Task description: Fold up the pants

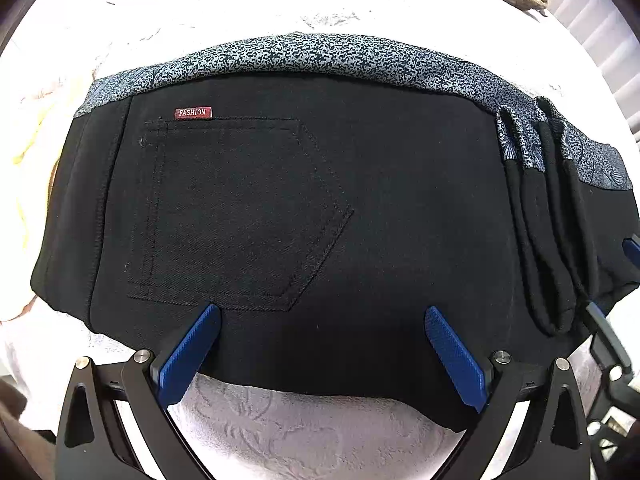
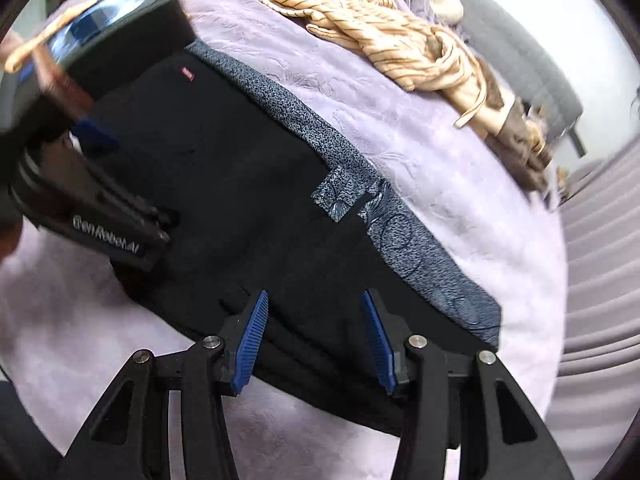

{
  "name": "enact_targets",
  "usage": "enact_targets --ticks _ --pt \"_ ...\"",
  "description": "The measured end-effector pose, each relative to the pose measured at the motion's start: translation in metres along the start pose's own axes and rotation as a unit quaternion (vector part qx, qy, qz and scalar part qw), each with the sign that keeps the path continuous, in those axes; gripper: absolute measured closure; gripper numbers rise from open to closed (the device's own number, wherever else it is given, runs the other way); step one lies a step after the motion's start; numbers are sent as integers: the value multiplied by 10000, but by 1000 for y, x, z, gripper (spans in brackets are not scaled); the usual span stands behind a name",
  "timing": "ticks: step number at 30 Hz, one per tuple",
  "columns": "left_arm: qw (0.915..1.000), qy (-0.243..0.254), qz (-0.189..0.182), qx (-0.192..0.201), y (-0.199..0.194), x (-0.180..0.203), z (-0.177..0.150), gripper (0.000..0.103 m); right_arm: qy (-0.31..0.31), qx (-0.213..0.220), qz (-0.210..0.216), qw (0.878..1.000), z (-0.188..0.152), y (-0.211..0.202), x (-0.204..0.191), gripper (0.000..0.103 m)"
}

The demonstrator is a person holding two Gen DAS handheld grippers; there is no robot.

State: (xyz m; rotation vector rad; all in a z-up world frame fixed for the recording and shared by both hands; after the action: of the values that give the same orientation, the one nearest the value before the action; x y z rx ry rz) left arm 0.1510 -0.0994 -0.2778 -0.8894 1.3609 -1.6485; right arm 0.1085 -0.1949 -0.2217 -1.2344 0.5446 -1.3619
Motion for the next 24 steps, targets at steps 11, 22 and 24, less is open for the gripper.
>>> enact_targets --ticks 11,22,24 --pt "10000 46 29 -20 1 1 -2 0 -273 83 -587 9979 -5 10 -10 51" --pt "10000 63 18 -21 2 2 -1 1 3171 -908 2571 9083 4 26 80 91" --pt "10000 63 28 -5 2 1 -2 1 3414 -1073 2884 8881 2 31 79 90"
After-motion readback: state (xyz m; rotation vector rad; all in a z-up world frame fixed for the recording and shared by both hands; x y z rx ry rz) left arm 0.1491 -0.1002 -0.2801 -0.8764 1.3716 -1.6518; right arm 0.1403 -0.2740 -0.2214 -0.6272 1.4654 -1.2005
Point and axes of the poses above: each gripper's, at about its wrist camera, not at the fingertips, and y roughly the way its jaws point, x to its right, z to its top, the point moved 4 cm from there along y, roughly the way its jaws point, and after that the axes turned 6 degrees about y, right-handed, at the moved point
